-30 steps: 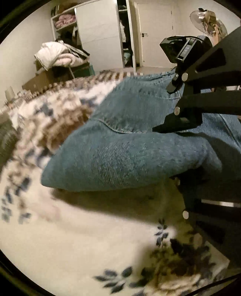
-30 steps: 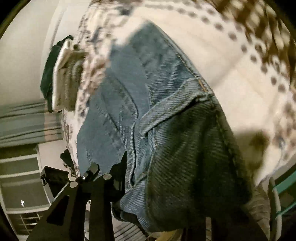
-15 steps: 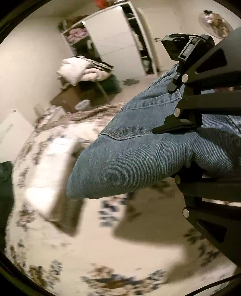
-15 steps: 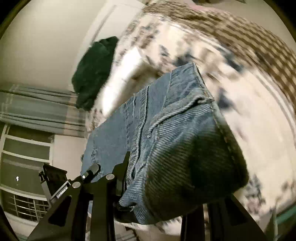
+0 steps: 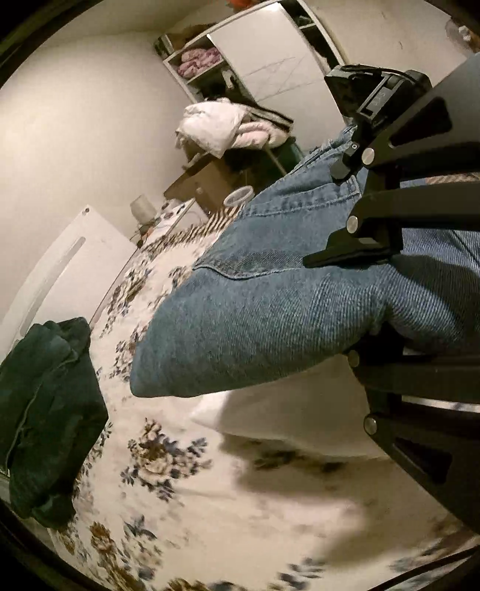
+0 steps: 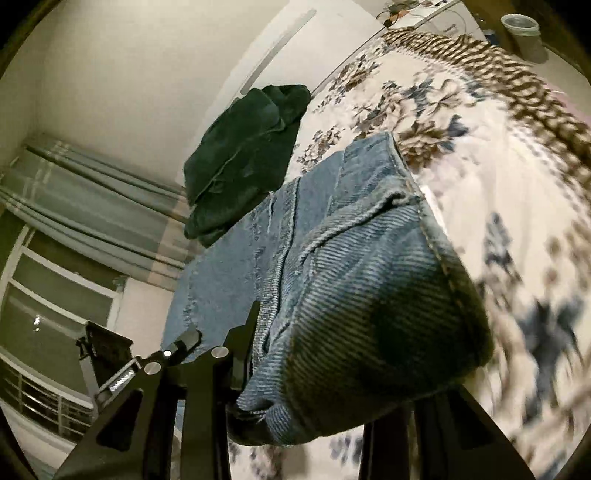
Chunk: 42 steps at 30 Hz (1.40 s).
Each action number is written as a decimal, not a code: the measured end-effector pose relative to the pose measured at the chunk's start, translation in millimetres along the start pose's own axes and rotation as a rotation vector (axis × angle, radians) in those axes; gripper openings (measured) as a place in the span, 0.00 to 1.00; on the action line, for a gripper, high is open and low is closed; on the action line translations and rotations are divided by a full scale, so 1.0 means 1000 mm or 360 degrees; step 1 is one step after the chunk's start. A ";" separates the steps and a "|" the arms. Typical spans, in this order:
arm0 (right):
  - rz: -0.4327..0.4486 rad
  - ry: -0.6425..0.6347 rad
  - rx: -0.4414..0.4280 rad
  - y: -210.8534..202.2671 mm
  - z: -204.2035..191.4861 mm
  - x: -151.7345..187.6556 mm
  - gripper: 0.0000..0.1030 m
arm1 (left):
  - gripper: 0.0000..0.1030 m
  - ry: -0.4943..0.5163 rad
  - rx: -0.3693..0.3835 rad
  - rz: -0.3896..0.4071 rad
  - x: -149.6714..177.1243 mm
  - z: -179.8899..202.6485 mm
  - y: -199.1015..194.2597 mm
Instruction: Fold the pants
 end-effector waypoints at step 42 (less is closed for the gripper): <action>-0.0218 -0.0764 0.1196 -0.300 -0.229 0.066 0.96 | 0.86 0.0387 -0.0913 0.0405 0.134 0.134 -0.258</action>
Point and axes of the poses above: each gripper's, at about its wrist camera, not at the fingertips, and y roughly the way its jaws point, z to its right, x to its underside, the point moved 8 cm from there along y, roughly the way its jaws point, and after that the axes turned 15 degrees about -y, right-handed, at the moved point
